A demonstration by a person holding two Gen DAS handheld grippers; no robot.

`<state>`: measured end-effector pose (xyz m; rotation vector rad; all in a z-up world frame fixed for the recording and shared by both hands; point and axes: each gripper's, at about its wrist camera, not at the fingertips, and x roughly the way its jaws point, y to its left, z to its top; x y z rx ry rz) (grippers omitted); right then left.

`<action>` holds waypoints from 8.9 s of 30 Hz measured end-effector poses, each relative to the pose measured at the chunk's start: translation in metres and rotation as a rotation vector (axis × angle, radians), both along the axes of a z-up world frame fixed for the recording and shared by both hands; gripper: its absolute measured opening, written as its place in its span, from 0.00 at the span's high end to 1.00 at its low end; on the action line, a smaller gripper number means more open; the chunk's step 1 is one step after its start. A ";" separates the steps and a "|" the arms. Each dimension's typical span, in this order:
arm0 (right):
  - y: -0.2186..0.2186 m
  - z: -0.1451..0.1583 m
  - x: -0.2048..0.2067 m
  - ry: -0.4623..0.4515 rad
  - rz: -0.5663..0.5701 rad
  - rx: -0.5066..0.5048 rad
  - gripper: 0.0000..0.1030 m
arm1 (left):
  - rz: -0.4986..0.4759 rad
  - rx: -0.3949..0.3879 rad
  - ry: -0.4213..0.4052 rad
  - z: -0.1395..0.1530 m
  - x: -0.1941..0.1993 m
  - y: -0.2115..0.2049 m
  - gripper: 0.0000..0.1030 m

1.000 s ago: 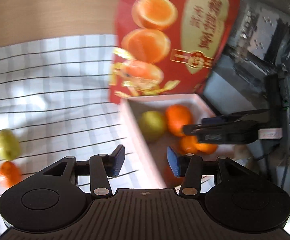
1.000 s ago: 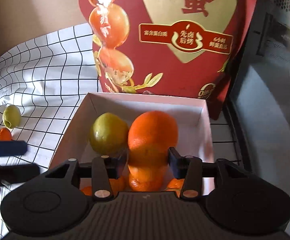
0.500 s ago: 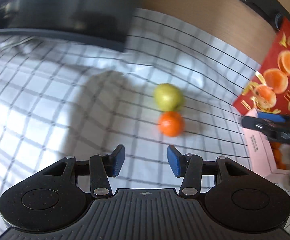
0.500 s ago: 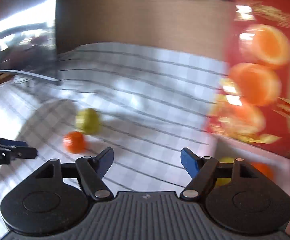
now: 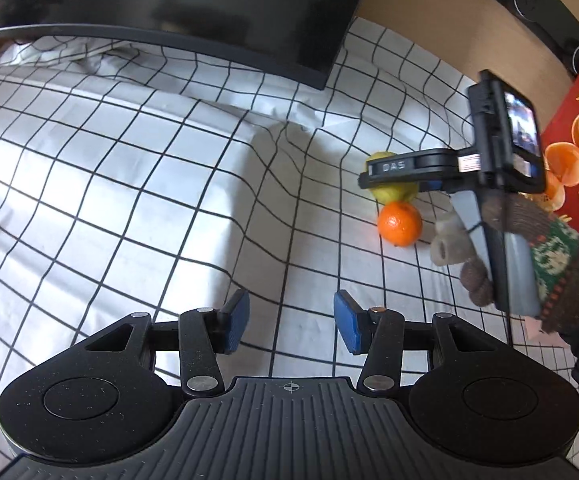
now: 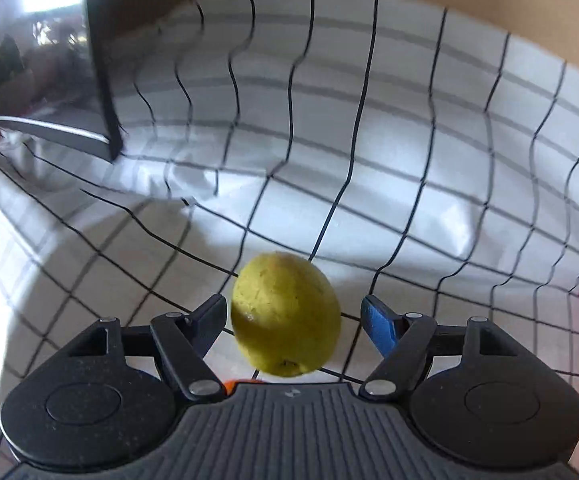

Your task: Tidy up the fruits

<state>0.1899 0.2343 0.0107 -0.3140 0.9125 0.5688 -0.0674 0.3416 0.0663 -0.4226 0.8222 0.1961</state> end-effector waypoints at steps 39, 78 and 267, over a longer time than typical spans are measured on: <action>-0.226 0.019 -0.172 -0.004 -0.152 0.059 0.45 | -0.605 0.157 -0.041 -0.036 0.108 -0.170 0.45; -0.245 -0.006 -0.216 -0.102 -0.060 0.079 0.00 | -0.373 0.129 0.079 -0.045 0.066 -0.171 0.87; -0.334 0.059 -0.012 -0.211 -0.100 0.047 0.28 | -0.226 0.057 -0.215 0.002 0.117 -0.268 0.60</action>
